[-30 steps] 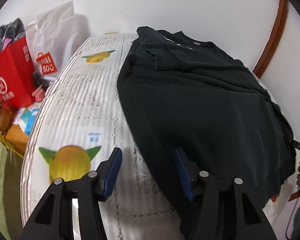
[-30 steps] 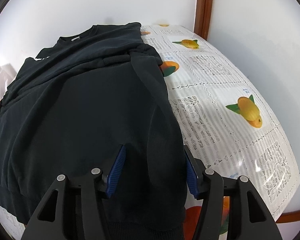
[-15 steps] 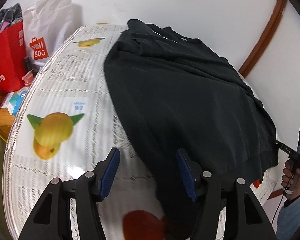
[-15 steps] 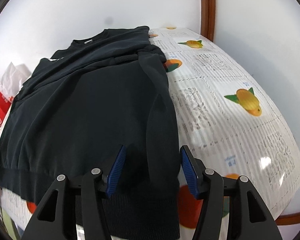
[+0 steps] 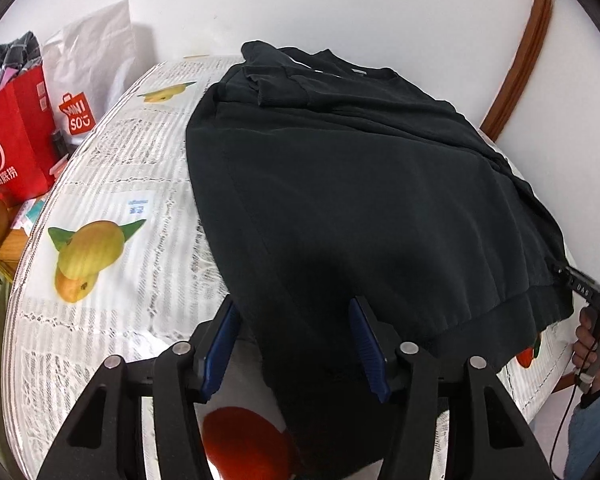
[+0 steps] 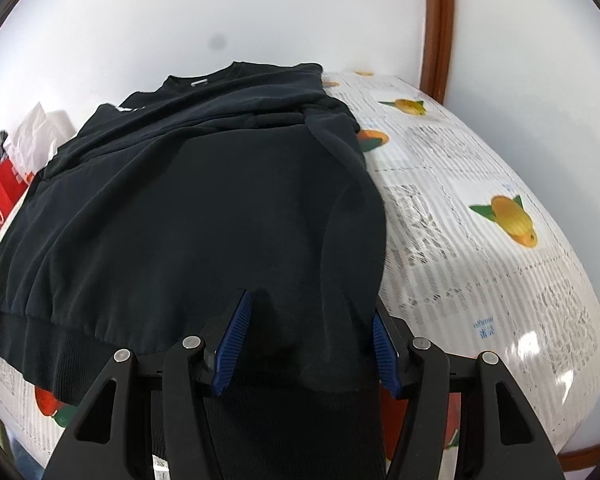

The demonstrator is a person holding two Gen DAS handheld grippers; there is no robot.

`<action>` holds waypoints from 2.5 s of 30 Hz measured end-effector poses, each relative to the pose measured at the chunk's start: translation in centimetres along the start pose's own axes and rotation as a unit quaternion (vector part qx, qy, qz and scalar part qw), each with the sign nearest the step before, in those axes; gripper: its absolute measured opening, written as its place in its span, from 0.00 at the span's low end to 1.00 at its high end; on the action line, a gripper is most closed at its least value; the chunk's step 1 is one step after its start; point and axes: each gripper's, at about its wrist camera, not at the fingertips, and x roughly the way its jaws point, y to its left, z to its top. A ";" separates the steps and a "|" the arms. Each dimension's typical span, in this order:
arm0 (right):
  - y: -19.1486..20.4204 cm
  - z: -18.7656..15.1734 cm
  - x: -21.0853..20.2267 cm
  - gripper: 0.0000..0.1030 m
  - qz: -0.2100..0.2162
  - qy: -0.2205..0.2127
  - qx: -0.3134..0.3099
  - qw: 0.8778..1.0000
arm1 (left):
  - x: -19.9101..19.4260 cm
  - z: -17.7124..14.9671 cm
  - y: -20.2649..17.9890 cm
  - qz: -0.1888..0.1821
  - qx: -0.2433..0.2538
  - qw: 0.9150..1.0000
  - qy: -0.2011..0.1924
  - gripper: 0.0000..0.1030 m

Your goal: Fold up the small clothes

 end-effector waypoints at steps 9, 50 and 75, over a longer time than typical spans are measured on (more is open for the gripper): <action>1.2 -0.7 -0.8 0.34 -0.012 -0.006 -0.038 0.999 | -0.5 -0.7 0.2 -0.009 -0.028 1.000 0.004 0.14; 2.9 10.5 -5.3 0.10 -0.022 -0.122 -0.021 0.992 | -6.5 10.4 3.0 -0.046 -0.062 0.985 -0.156 0.10; 4.2 21.4 7.1 0.10 -0.020 -0.099 -0.001 0.995 | 5.4 21.2 4.1 0.050 -0.065 0.992 -0.096 0.10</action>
